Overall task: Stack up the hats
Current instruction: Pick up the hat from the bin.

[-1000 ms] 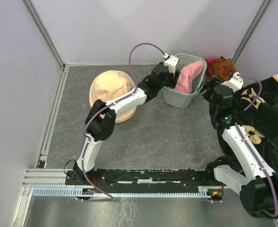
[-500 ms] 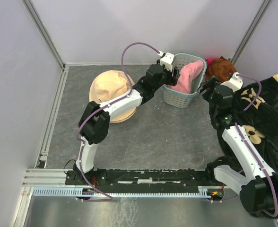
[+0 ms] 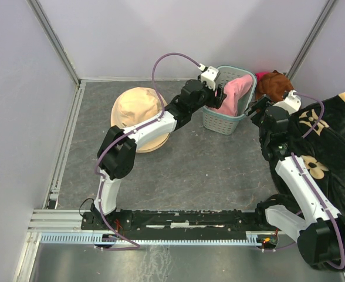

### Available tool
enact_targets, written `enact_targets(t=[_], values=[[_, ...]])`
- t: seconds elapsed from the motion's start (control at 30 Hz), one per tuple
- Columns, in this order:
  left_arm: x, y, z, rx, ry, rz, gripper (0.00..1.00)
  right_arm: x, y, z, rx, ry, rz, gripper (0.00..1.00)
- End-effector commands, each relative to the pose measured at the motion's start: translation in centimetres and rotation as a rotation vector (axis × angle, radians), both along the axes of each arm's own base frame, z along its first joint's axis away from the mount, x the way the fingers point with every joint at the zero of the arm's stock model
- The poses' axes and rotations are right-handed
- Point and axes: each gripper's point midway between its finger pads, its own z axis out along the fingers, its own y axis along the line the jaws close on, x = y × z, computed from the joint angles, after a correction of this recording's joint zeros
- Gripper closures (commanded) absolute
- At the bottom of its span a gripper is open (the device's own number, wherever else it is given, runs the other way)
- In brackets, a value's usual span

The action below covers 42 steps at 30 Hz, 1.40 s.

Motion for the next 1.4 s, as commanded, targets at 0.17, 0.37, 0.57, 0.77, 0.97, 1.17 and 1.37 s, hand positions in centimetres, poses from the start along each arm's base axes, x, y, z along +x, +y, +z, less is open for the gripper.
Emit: enact_targets(t=[0.17,0.37,0.57,0.77,0.97,1.17,1.37], values=[[0.3,-1.4,0.5,0.010,-0.037,-0.032,0.32,0.6,0.0,0.8,-0.001,-0.042,-0.002,0.19],[0.9,-2.1,-0.7,0.059,-0.040,-0.016,0.32,0.7,-0.1,0.8,-0.005,-0.043,-0.007,0.19],[1.3,-2.3,-1.4,0.092,-0.039,0.003,0.45,0.8,-0.1,0.7,-0.006,-0.042,-0.008,0.19],[1.2,-2.6,-0.8,0.090,-0.055,-0.011,0.88,0.7,-0.2,0.7,-0.004,-0.045,-0.012,0.19],[0.7,-3.1,1.1,0.073,-0.092,-0.031,0.97,0.4,-0.3,1.2,-0.004,-0.056,-0.015,0.19],[-0.1,-2.9,4.4,0.034,-0.144,-0.023,0.97,0.1,-0.4,1.8,0.001,-0.068,-0.014,0.19],[-0.8,-1.6,9.7,-0.053,-0.209,0.023,0.97,-0.3,-0.4,2.6,0.003,-0.080,-0.012,0.19]])
